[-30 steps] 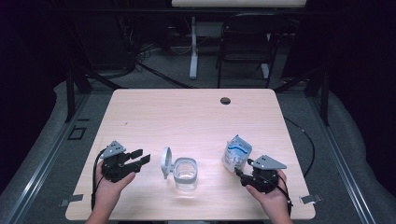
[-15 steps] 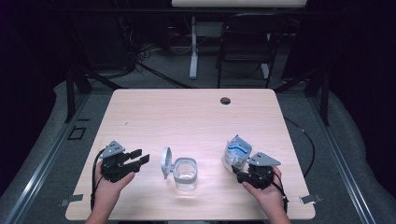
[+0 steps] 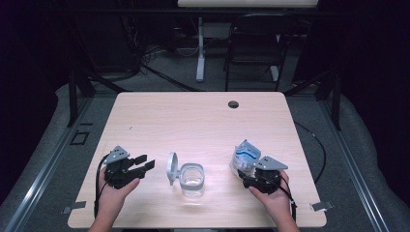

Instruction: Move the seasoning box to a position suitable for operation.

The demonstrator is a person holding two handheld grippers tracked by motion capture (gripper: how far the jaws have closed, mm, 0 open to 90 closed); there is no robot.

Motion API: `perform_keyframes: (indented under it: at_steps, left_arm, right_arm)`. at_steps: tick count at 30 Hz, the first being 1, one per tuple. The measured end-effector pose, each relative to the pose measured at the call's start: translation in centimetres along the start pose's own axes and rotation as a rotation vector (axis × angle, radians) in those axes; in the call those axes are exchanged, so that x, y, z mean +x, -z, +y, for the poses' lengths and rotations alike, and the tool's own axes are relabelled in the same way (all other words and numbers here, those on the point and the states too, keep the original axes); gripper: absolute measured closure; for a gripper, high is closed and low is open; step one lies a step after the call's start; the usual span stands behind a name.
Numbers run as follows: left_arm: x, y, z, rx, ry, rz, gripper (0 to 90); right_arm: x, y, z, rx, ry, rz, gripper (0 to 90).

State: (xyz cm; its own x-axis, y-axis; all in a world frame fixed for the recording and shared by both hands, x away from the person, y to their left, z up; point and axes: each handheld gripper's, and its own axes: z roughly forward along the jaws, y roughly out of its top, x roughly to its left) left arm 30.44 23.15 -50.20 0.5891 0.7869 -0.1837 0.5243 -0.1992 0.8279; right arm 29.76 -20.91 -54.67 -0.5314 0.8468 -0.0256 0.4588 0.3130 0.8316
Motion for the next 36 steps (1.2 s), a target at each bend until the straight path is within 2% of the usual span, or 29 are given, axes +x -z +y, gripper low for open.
perform_keyframes:
  at_steps: [9,11,26,36]
  left_arm:
    - [0.0,-0.1,-0.1,0.001,0.002,-0.001,56.4]
    - [0.1,-0.1,-0.1,0.002,0.003,0.0,56.5]
    - [0.2,-0.1,-0.2,0.002,0.008,0.005,56.2]
    - [0.2,0.1,-0.2,0.001,0.01,0.008,56.2]
  right_arm:
    - [0.1,-0.6,0.1,0.008,0.004,-0.009,34.4]
    - [0.2,-0.8,0.0,-0.008,-0.005,-0.013,34.3]
    - [0.4,-1.5,-0.2,-0.013,0.004,-0.037,33.9]
    - [0.4,-2.0,-0.7,-0.012,-0.004,-0.033,34.4]
